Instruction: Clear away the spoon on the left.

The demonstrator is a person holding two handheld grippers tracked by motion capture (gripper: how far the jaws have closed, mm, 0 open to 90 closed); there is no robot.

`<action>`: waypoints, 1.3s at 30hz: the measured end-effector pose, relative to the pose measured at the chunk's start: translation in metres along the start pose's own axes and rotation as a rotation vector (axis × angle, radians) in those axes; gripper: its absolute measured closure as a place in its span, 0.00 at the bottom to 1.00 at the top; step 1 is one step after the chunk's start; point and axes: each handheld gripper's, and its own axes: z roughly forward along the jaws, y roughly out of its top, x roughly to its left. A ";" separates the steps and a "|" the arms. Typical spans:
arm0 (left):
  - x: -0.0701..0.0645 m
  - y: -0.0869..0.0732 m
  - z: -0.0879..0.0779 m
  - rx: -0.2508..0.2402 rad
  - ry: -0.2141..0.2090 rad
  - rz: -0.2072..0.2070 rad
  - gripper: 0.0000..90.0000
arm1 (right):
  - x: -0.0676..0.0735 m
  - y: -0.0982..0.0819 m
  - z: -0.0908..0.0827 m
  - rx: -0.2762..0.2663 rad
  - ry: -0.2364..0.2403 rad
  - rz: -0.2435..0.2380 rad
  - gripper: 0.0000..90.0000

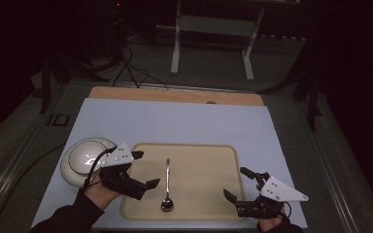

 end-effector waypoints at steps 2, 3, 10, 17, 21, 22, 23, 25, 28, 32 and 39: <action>-0.001 -0.004 -0.005 -0.014 0.014 -0.004 0.01 | 0.000 0.000 0.000 0.001 0.001 0.002 0.16; -0.001 -0.007 -0.008 -0.018 0.022 -0.006 0.01 | 0.000 0.000 0.000 0.002 0.002 0.003 0.16; 0.001 -0.025 -0.019 -0.026 0.093 -0.021 0.01 | 0.000 -0.001 0.001 0.007 0.001 0.001 0.16; 0.004 -0.044 -0.025 -0.024 0.133 -0.069 0.01 | -0.002 -0.001 0.001 0.003 0.024 0.026 0.16; 0.005 -0.055 -0.027 -0.023 0.158 -0.074 0.01 | -0.002 -0.002 0.003 0.023 0.017 0.020 0.15; 0.006 -0.058 -0.027 -0.021 0.161 -0.076 0.01 | -0.001 -0.002 0.004 0.026 0.015 0.018 0.15; 0.006 -0.060 -0.027 -0.018 0.165 -0.077 0.01 | -0.001 -0.002 0.004 0.027 0.015 0.017 0.15; 0.006 -0.066 -0.027 -0.022 0.174 -0.083 0.01 | -0.001 -0.002 0.004 0.027 0.011 0.015 0.15; 0.005 -0.073 -0.028 -0.062 0.207 -0.070 0.01 | -0.002 -0.003 0.004 0.033 0.006 0.017 0.15; 0.007 -0.076 -0.026 -0.062 0.204 -0.077 0.01 | -0.001 -0.003 0.005 0.036 0.004 0.017 0.15; 0.008 -0.082 -0.017 -0.028 0.215 -0.090 0.01 | -0.001 -0.004 0.007 0.059 -0.025 0.005 0.15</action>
